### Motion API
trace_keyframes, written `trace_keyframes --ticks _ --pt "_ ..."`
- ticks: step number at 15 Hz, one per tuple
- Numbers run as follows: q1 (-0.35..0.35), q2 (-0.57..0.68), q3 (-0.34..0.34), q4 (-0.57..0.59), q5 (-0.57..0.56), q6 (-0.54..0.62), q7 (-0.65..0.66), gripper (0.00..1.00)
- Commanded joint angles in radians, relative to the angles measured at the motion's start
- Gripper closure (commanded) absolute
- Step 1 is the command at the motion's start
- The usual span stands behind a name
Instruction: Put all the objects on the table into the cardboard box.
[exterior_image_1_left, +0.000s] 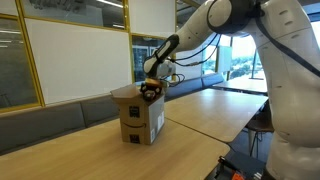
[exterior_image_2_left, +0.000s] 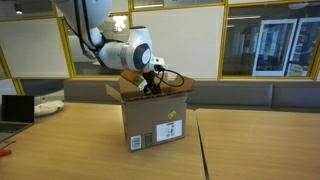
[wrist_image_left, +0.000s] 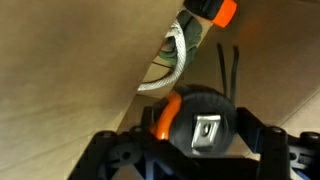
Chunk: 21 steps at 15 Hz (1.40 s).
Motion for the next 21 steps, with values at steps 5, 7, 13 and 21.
trace_keyframes --ticks 5,7,13,21 --pt "0.023 0.026 -0.042 0.106 0.019 -0.109 -0.005 0.0" --pt "0.041 -0.014 -0.06 0.092 -0.013 -0.148 0.015 0.0" --pt "0.088 -0.242 -0.092 -0.023 -0.131 -0.218 0.062 0.0" --pt "0.034 -0.593 -0.033 -0.211 -0.209 -0.391 0.054 0.0"
